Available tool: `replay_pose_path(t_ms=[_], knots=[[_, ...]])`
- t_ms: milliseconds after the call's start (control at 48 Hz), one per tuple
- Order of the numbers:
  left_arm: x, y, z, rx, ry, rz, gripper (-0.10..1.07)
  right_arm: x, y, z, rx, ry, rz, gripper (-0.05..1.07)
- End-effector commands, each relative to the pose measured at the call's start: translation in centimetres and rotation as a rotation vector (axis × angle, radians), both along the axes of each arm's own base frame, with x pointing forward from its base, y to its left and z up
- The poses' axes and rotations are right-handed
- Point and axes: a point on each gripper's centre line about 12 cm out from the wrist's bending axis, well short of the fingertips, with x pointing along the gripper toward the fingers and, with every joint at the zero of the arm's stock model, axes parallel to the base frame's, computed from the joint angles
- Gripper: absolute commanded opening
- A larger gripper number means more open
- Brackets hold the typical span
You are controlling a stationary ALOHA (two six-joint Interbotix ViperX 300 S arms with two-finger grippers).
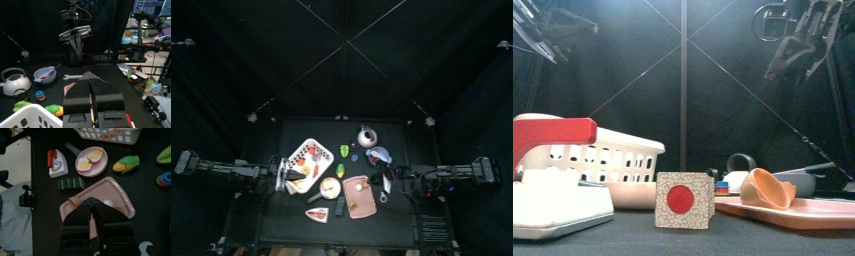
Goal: Grab eggshell
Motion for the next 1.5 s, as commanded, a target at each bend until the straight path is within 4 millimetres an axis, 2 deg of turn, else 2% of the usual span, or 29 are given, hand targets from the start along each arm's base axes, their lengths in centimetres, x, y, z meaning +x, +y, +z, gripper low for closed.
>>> replay_pose_path(t_ms=[0,188,333,458,625,833,1167,1479], knots=[[0.1,0.0,0.5,-0.014,-0.017,0.003,0.02,0.1,-0.9,1.2,0.011,0.002,-0.03,0.08],[0.1,0.2,0.4,-0.027,-0.013,0.012,0.02,-0.3,-2.1,1.6,0.036,0.044,-0.075,0.08],[0.1,0.2,0.3,-0.027,-0.012,0.012,0.02,-1.0,-3.1,1.0,0.132,0.118,-0.211,0.08],[0.1,0.2,0.3,-0.024,-0.012,0.012,0.02,-1.9,-3.7,0.4,0.143,0.175,-0.323,0.08],[0.1,0.2,0.2,-0.027,-0.009,0.014,0.02,-2.2,-2.1,-0.2,0.087,0.17,-0.319,0.08],[0.1,0.2,0.2,-0.021,-0.009,0.014,0.02,-1.8,0.2,-0.4,0.061,0.07,-0.243,0.08],[0.1,0.3,0.3,-0.027,-0.017,0.016,0.02,-1.3,0.4,-1.0,-0.014,0.039,-0.206,0.08],[0.0,0.3,0.0,-0.027,-0.015,0.018,0.02,-1.1,1.6,-3.4,-0.006,-0.001,-0.122,0.08]])
